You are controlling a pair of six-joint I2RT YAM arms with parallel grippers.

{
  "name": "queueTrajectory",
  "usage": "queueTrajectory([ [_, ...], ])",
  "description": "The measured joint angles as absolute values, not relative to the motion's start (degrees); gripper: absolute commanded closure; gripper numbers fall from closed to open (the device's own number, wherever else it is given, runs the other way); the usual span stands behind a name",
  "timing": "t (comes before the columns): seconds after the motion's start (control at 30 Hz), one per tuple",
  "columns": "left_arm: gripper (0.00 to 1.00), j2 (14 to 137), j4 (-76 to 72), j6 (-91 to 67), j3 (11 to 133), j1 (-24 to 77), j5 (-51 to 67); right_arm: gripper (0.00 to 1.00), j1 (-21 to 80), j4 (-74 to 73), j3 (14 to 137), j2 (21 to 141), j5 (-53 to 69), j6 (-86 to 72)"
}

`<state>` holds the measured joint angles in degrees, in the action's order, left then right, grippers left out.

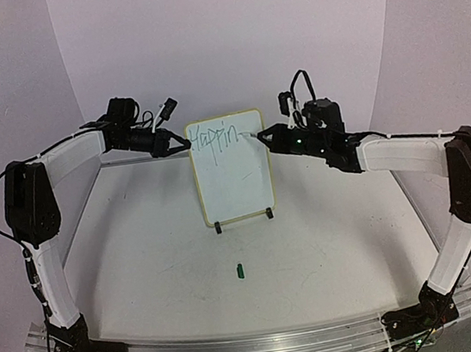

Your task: Write a sentence on the whiteboard

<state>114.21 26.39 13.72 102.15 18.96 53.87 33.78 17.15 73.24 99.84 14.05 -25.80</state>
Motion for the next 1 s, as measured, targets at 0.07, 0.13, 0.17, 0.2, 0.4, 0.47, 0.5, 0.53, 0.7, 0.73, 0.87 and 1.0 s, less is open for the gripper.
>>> queueTrajectory([
  [0.07,1.00,114.21,26.39,13.72,102.17,18.96,53.87,1.00,33.78,17.08,72.66,99.18,13.08,-25.80],
  [0.13,1.00,114.21,26.42,13.72,102.17,18.96,53.89,1.00,33.66,17.05,72.42,98.54,12.39,-25.77],
  [0.17,1.00,114.21,26.45,13.73,102.17,18.96,53.89,1.00,33.57,17.09,72.42,98.30,12.17,-25.75],
  [0.2,1.00,114.21,26.46,13.74,102.17,18.96,53.90,1.00,33.46,17.12,72.42,98.12,12.05,-25.71],
  [0.4,1.00,114.21,26.52,13.72,102.23,18.96,53.89,1.00,33.13,17.01,72.91,98.02,12.45,-25.52],
  [0.47,1.00,114.21,26.55,13.72,102.24,18.96,53.91,1.00,33.12,16.92,73.81,98.29,13.00,-25.50],
  [0.5,1.00,114.21,26.57,13.74,102.24,18.96,53.91,1.00,33.12,16.95,74.42,98.52,13.34,-25.52],
  [0.53,1.00,114.21,26.57,13.74,102.24,18.96,53.91,1.00,33.12,17.04,74.91,98.74,13.64,-25.52],
  [0.7,1.00,114.21,26.57,13.72,102.24,18.96,53.87,1.00,33.12,17.19,76.04,100.00,15.21,-25.56],
  [0.73,1.00,114.21,26.56,13.72,102.24,18.96,53.86,1.00,33.12,17.16,76.08,100.29,15.65,-25.58],
  [0.87,1.00,114.21,26.52,13.69,102.26,18.96,53.84,1.00,33.13,17.08,76.07,100.83,16.67,-25.68],
  [1.0,1.00,114.21,26.55,13.72,102.26,18.96,53.87,1.00,33.12,17.24,75.76,100.84,17.15,-25.85],
])
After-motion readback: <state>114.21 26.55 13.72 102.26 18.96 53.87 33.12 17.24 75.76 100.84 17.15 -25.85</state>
